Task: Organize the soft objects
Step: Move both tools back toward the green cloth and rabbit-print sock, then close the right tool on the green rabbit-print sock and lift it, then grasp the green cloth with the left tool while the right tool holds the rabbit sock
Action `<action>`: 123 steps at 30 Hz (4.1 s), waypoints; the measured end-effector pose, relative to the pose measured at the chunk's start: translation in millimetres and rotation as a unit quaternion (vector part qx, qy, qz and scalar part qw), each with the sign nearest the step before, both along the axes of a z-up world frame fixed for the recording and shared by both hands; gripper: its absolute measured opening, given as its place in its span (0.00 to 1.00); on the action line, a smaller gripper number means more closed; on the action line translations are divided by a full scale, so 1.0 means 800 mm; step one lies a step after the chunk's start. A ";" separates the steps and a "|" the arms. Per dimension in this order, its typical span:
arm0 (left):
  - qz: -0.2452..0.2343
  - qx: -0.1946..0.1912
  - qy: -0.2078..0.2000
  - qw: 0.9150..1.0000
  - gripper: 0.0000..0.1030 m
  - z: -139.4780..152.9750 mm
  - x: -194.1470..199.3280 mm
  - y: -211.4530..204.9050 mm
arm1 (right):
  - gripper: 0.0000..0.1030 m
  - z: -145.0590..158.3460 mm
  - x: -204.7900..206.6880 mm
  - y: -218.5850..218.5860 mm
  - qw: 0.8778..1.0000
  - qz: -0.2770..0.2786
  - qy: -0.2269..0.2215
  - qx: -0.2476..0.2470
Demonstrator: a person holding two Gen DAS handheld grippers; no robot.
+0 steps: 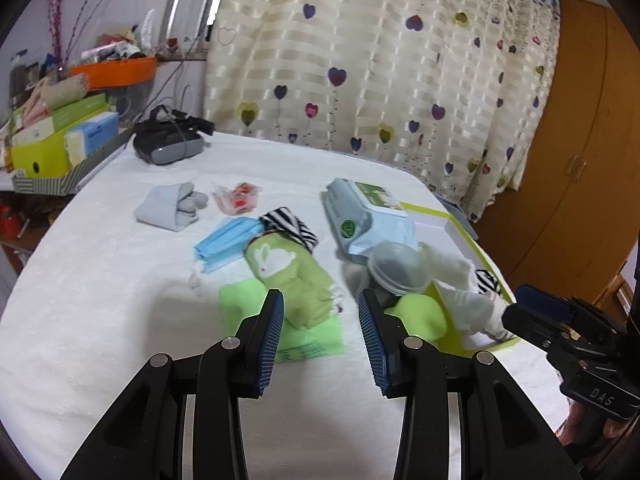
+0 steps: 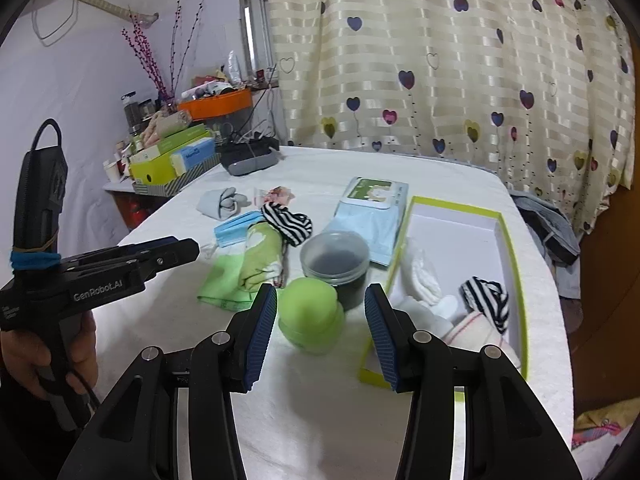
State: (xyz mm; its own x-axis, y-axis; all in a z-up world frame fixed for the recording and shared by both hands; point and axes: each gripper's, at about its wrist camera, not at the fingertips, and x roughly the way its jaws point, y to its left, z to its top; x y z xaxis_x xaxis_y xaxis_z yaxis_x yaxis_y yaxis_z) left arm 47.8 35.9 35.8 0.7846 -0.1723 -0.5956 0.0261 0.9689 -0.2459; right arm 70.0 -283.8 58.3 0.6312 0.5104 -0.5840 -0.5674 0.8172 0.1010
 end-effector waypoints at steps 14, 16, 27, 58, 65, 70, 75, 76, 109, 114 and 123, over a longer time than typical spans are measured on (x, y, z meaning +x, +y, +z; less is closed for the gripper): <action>0.037 -0.005 0.043 0.998 0.48 -0.042 0.029 0.040 | 0.46 -0.006 0.016 0.030 0.999 0.037 0.004 -0.010; 0.038 -0.007 0.053 0.998 0.48 -0.051 0.034 0.042 | 0.46 -0.006 0.018 0.034 0.999 0.042 0.003 -0.013; 0.049 -0.026 0.047 0.997 0.48 -0.057 0.033 0.067 | 0.46 -0.007 0.035 0.098 0.996 0.084 0.000 -0.033; 0.069 -0.094 0.029 0.993 0.48 -0.071 0.027 0.135 | 0.30 -0.103 0.095 0.229 0.961 0.082 0.050 -0.259; 0.060 -0.089 0.036 0.994 0.48 -0.074 0.026 0.124 | 0.25 -0.083 0.085 0.217 0.969 0.095 0.042 -0.224; 0.044 -0.081 0.051 0.994 0.48 -0.079 0.032 0.106 | 0.25 -0.049 0.069 0.199 0.981 0.104 0.025 -0.164; 0.021 -0.064 0.077 0.995 0.48 -0.088 0.046 0.073 | 0.25 -0.027 0.058 0.183 0.985 0.105 0.008 -0.138; 0.018 -0.060 0.081 0.995 0.48 -0.090 0.048 0.068 | 0.25 -0.024 0.056 0.178 0.986 0.103 0.006 -0.132; 0.011 0.100 0.103 0.990 0.09 -0.098 0.061 -0.014 | 0.25 0.001 0.057 0.105 0.995 0.080 -0.008 -0.062; 0.002 0.063 0.091 0.994 0.07 -0.090 0.055 -0.005 | 0.25 0.004 0.053 0.100 0.995 0.078 -0.010 -0.060; 0.015 0.037 0.030 0.999 0.07 -0.041 0.029 0.013 | 0.25 0.011 0.042 0.086 0.997 0.068 -0.018 -0.044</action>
